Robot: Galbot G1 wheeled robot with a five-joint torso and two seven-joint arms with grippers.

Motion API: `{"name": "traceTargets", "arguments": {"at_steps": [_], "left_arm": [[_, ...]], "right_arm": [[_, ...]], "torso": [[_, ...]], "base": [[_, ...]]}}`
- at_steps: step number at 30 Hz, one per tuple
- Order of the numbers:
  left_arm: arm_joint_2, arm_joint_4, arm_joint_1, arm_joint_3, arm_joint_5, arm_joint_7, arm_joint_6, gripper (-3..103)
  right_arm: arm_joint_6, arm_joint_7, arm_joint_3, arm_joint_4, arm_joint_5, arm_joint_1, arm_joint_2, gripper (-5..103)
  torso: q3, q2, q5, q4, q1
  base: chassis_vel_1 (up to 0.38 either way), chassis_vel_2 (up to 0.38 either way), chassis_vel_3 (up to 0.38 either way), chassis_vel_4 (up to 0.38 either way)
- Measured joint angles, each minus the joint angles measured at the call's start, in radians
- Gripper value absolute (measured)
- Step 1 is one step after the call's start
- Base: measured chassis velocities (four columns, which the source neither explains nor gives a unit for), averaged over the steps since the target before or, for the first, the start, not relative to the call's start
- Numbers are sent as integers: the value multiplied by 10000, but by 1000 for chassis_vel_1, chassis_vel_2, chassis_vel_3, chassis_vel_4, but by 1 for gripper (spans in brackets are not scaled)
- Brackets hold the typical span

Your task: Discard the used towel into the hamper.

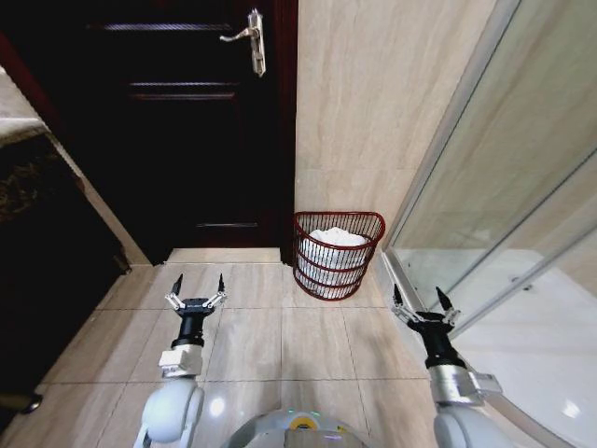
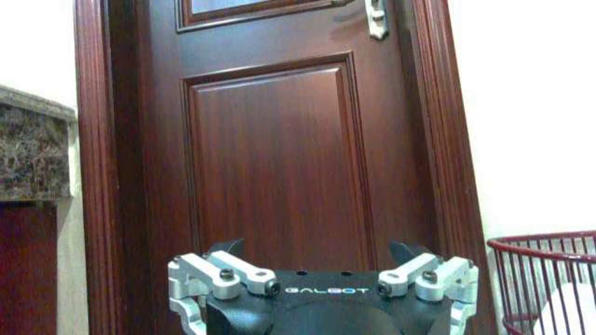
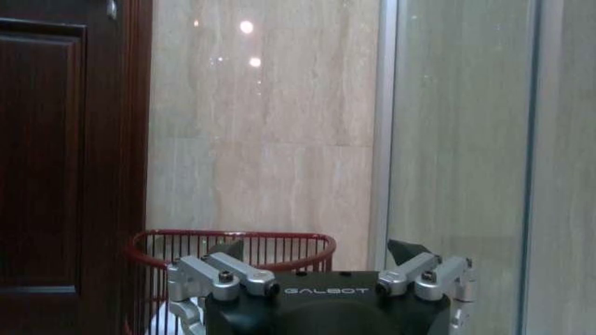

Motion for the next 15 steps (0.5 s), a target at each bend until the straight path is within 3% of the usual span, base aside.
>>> {"name": "traceTargets", "arguments": {"at_steps": [5,15], "left_arm": [[-510,115,-331,134,627,173,-42,100],[-466,168,-564,426,636,217,129,100]], "right_arm": [[41,134,-364,39,-244,5,228,100],[-12,343,-720,-135,-660,247,304,100]], "torso": [[0,-1,-1,0,0],[0,-1,2,0,0]], "base": [[0,0,0,0],[0,0,0,0]]}}
